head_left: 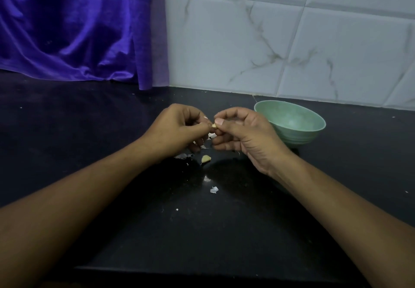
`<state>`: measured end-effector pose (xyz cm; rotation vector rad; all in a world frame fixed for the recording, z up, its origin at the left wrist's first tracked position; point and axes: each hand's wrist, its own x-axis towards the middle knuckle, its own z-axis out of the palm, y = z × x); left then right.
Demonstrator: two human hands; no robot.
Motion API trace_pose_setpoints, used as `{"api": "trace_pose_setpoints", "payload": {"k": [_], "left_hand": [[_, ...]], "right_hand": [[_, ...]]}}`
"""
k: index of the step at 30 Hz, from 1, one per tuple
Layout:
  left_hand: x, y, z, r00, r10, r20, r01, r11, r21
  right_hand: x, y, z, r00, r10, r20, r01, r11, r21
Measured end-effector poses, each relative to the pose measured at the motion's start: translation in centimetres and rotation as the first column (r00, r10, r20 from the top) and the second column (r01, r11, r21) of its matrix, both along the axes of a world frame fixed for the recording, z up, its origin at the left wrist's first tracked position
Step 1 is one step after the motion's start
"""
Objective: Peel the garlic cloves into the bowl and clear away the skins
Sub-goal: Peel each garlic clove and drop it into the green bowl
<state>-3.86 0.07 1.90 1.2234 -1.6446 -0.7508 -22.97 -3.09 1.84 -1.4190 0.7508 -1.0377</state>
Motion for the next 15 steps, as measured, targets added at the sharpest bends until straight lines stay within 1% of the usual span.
{"api": "trace_pose_setpoints", "payload": {"k": [3,8,11,15], "left_hand": [[0.09,-0.18,-0.04,0.999,0.007,-0.041,-0.007,1.000,0.019],[0.06,-0.28,0.04,0.996,-0.001,-0.089,0.004,1.000,0.031],[-0.01,-0.27,0.09,0.995,-0.020,-0.096,0.023,0.999,0.024],[0.45,-0.40,0.25,0.997,-0.006,-0.078,0.008,1.000,0.014]], "right_hand": [[0.11,0.00,-0.06,0.998,-0.040,-0.047,0.033,0.989,-0.146],[-0.17,0.00,0.12,0.996,-0.035,-0.087,0.015,0.976,-0.219],[-0.17,-0.11,0.02,0.996,-0.051,-0.073,0.034,0.976,-0.214],[-0.30,-0.24,0.17,0.999,-0.023,0.038,0.027,0.995,-0.100]]}}
